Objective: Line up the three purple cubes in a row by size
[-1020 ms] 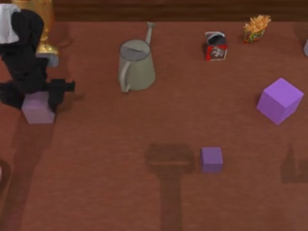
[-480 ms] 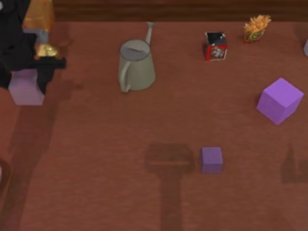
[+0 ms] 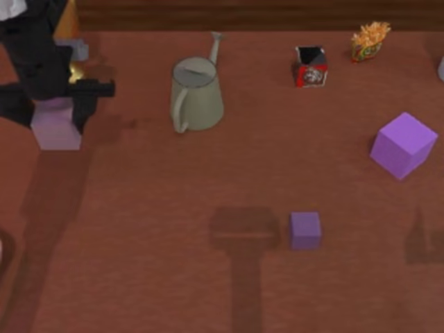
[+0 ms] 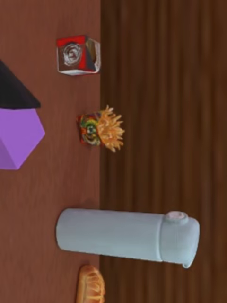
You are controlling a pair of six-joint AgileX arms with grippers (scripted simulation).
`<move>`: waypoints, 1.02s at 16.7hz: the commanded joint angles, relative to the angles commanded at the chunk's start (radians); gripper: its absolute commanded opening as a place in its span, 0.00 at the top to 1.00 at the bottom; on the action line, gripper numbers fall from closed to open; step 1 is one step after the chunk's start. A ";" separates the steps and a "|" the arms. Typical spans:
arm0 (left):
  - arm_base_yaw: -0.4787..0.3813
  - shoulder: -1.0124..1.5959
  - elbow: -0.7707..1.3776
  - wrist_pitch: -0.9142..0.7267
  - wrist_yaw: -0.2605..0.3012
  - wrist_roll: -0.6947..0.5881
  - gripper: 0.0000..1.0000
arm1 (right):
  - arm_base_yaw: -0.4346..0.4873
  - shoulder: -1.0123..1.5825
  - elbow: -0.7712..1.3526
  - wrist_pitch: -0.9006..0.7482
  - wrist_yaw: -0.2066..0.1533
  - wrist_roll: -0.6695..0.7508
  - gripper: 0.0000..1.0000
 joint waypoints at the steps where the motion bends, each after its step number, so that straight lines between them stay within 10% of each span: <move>1: -0.042 0.000 0.004 -0.005 0.000 -0.042 1.00 | 0.000 0.000 0.000 0.000 0.000 0.000 0.00; 10: -0.590 -0.035 0.004 -0.046 -0.010 -0.607 1.00 | 0.000 0.000 0.000 0.000 0.000 0.000 0.00; 17: -0.685 -0.054 -0.008 -0.049 -0.012 -0.702 1.00 | 0.000 0.000 0.000 0.000 0.000 0.000 0.00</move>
